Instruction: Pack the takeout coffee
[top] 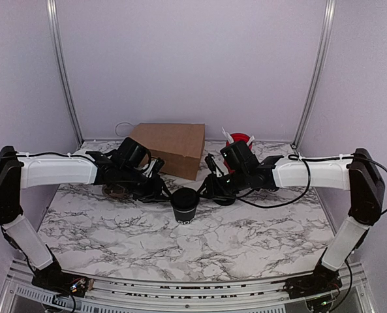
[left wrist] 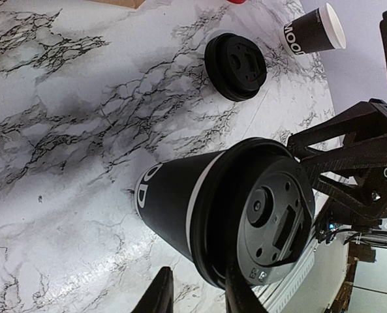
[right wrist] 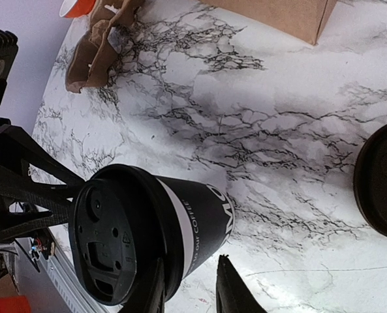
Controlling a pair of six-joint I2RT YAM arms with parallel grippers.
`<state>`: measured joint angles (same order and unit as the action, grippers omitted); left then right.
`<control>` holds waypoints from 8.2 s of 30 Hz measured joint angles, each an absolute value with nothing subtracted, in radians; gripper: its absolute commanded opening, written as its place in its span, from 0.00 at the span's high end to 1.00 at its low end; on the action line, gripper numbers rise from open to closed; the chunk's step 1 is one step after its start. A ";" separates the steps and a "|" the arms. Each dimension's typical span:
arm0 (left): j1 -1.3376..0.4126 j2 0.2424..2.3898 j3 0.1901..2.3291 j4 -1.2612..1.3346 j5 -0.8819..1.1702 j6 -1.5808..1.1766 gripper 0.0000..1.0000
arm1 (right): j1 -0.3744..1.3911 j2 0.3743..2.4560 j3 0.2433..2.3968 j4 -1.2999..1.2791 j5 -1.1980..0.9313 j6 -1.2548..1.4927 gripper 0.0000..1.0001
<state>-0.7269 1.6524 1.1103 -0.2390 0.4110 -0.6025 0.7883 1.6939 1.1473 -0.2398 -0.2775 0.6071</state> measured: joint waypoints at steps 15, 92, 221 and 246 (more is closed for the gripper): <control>-0.732 1.654 1.098 -0.233 0.407 -0.598 0.81 | 0.801 1.698 1.146 -0.235 -0.271 0.605 0.76; -0.729 1.800 1.335 -0.373 0.268 -0.462 0.83 | 0.899 1.680 1.150 -0.262 -0.058 0.659 0.78; -0.773 1.764 1.276 -0.326 0.189 -0.459 0.89 | 0.927 1.741 1.261 -0.310 0.012 0.584 0.69; -0.778 1.806 1.385 -0.462 0.178 -0.426 0.83 | 0.931 1.741 1.314 -0.358 0.032 0.589 0.67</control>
